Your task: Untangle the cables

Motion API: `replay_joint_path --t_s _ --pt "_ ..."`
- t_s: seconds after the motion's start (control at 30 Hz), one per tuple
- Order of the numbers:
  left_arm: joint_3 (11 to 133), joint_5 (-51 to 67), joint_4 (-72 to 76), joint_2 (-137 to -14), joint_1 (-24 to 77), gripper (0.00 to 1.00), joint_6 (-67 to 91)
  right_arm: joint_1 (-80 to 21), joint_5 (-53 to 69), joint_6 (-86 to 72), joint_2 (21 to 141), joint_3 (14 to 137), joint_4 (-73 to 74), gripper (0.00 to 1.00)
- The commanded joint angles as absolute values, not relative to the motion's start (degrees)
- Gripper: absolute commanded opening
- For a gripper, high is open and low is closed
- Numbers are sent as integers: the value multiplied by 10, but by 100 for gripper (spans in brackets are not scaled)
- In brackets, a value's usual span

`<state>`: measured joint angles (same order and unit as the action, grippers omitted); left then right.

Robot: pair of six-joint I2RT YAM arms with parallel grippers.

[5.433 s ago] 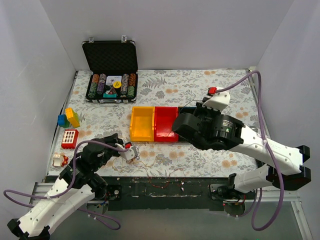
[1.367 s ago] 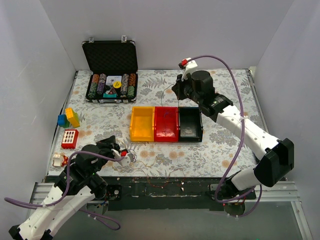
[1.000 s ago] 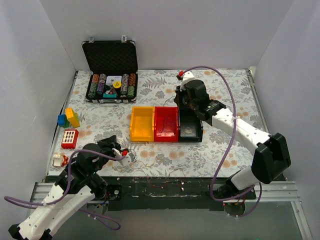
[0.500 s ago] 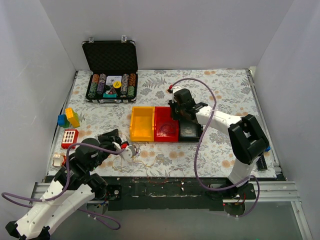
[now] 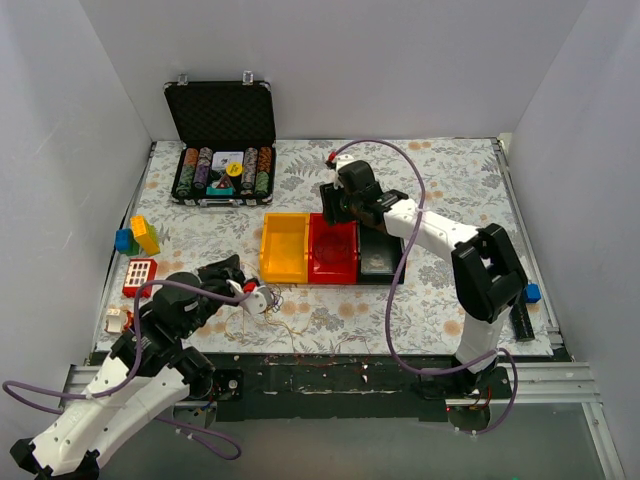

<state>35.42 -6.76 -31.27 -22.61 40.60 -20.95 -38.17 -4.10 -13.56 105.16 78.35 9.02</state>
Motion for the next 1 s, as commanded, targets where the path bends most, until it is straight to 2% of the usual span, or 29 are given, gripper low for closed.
replay_joint_path --t_s 0.0,0.13,0.2,0.33,0.47,0.67,0.8,0.97 --pt "377 -58 -296 -235 403 0 -196 -384 -38 -133 1006 797 107 60" --pt "378 -61 -286 -236 403 0 -188 -385 -22 -136 928 748 85 61" --pt "380 -67 -273 -240 403 0 -177 -388 30 -139 867 695 43 61" --pt "394 -71 -237 -248 403 0 -136 -416 147 -185 733 493 -130 63" --pt "395 -55 -196 -240 403 0 -122 -472 167 -200 668 355 -242 68" --pt "388 -24 -198 -226 403 0 -127 -504 223 -239 673 337 -382 69" --pt "388 -22 -201 -225 403 0 -135 -504 278 -288 728 380 -425 69" --pt "389 -19 -207 -222 403 0 -149 -508 340 -394 800 395 -549 68"
